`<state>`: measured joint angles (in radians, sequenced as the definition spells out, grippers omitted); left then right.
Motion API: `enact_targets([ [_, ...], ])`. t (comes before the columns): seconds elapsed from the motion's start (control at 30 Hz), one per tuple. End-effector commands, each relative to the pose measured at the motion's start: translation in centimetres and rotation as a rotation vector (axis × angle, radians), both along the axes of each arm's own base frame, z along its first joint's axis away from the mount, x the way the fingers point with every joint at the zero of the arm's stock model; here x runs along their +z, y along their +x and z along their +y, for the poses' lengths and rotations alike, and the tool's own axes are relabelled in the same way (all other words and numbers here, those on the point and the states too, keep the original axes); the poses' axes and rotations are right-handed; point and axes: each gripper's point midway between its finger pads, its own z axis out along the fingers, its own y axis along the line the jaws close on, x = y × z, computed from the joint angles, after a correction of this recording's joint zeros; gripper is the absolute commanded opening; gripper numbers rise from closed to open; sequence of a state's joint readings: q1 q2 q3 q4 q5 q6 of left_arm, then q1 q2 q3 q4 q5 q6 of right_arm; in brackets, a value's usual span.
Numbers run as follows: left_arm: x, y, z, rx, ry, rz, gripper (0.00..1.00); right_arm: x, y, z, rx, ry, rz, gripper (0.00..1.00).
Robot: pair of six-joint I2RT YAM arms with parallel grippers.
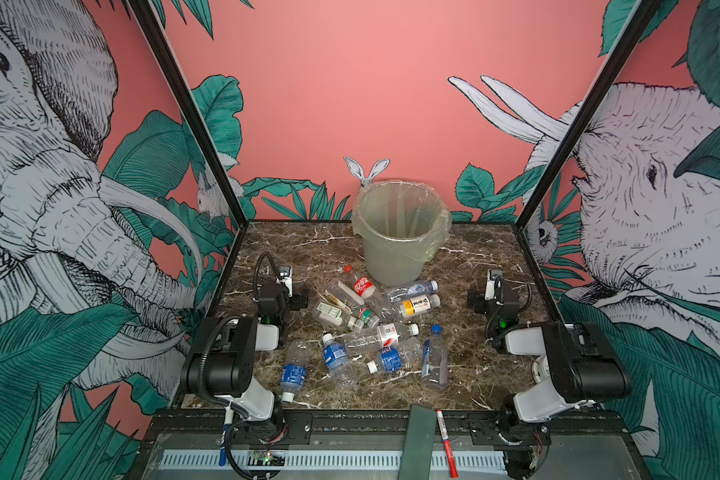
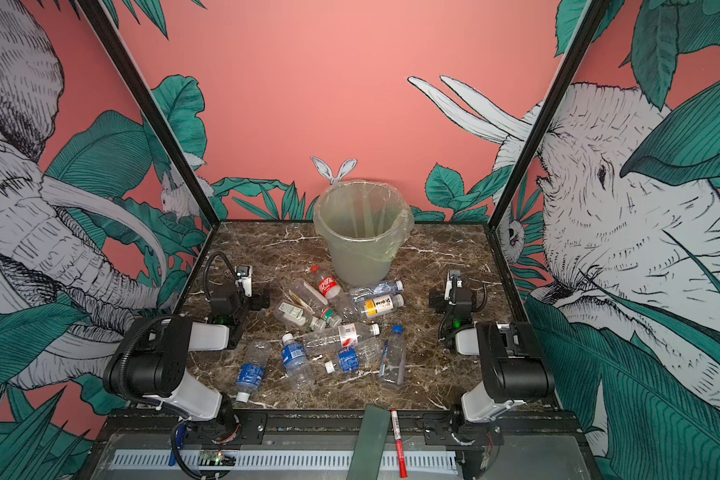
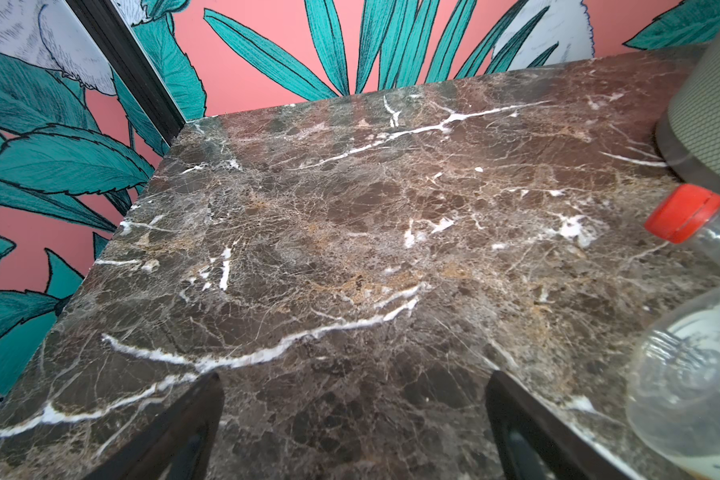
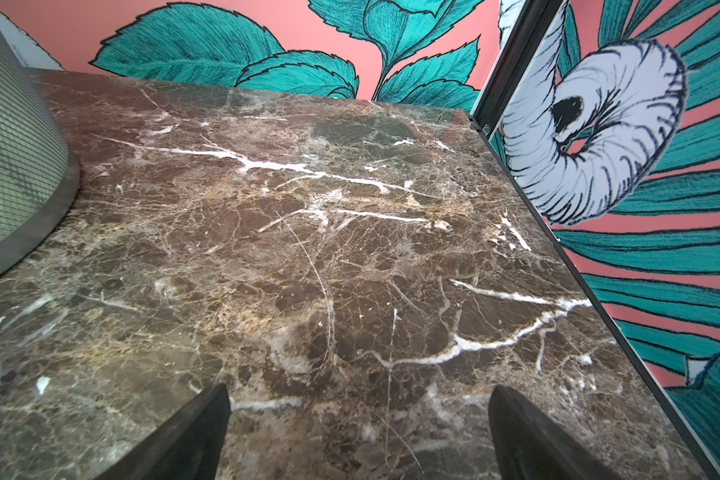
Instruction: Throw the plastic bottles in the bin
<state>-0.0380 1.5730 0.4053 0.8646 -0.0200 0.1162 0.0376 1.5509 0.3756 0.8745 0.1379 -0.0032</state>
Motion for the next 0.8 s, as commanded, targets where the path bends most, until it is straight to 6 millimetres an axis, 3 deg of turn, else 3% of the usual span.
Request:
enact_targets([
  [0.0, 1.1, 0.3, 0.0, 0.001, 0.004, -0.023, 1.0, 1.4, 0.8, 0.1, 0.005, 0.011, -0.051, 0.99],
  [0.47, 2.6, -1.6, 1.3, 0.082, 0.001, -0.138, 1.0, 2.2, -0.1, 0.1, 0.009, 0.01, -0.117, 0.99],
  [0.77, 6.5, -4.0, 2.3, 0.178, 0.031, -0.242, 1.0, 5.1, -2.3, -2.1, -0.146, -0.004, -0.187, 0.99],
])
